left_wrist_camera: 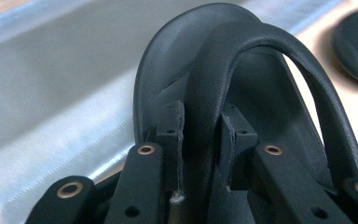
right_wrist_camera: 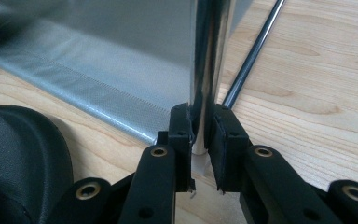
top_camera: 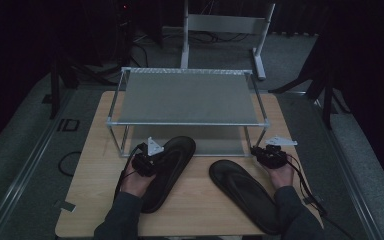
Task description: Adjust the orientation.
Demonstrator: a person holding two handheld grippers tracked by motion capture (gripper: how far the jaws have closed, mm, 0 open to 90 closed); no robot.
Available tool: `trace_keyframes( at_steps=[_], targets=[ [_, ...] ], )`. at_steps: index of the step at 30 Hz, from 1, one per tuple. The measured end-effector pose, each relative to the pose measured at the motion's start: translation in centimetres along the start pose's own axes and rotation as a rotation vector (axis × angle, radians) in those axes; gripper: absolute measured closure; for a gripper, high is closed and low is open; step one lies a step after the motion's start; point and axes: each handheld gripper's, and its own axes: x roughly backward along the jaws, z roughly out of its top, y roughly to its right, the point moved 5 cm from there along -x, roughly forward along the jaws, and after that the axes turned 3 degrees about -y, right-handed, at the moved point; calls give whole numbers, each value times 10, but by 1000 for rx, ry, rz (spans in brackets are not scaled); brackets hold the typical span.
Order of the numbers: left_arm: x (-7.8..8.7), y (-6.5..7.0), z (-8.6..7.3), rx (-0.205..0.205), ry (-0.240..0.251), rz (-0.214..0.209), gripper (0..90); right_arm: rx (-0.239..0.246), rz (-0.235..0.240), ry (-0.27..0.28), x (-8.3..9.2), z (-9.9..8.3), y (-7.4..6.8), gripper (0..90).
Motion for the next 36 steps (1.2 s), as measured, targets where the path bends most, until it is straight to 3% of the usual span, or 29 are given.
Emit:
trace_keyframes(
  at_steps=[8, 16, 20, 27, 36],
  targets=[
    [-15, -7, 9, 54, 19, 81, 738, -7, 3, 5, 0, -1, 0, 791],
    [-21, -17, 8, 130, 51, 174, 738, -10, 5, 9, 0, -1, 0, 790],
    [-20, -19, 7, 141, 46, 209, 735, -10, 5, 9, 0, -1, 0, 790],
    [-17, -15, 4, 141, 60, 162, 582, -12, 7, 9, 0, -1, 0, 788],
    [12, -9, -7, 130, 94, 103, 458, -13, 10, 7, 0, -1, 1, 785]
  ],
)
